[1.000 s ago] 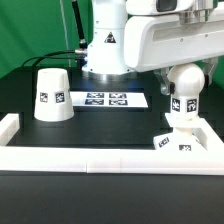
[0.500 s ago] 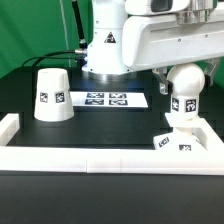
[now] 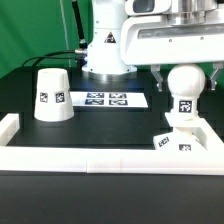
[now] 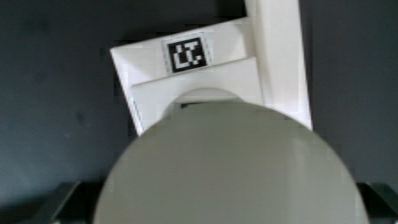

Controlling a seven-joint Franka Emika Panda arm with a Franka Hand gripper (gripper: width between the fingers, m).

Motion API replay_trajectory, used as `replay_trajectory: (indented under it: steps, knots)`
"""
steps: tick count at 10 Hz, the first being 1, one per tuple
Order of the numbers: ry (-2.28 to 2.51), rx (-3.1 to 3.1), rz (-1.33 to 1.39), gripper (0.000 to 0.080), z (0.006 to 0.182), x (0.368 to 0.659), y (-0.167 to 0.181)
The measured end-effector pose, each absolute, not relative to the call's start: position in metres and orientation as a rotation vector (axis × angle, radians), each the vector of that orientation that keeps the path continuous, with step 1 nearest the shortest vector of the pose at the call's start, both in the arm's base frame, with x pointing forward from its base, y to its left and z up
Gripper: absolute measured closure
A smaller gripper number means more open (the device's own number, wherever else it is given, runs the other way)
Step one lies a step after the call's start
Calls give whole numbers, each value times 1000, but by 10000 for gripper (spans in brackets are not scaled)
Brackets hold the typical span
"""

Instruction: Assemble lamp

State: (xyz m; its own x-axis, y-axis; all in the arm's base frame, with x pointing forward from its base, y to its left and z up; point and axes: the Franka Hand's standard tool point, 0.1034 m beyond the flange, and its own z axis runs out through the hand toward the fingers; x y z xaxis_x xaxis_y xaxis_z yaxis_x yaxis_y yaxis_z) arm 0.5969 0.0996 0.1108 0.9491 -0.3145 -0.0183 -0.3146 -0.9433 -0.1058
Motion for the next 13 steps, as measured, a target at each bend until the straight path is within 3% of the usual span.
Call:
replay_trajectory:
  steps: [5, 13]
  knots:
    - [1191, -2795, 62, 220, 110, 595, 98]
    - [1591, -2585, 112, 220, 109, 593, 101]
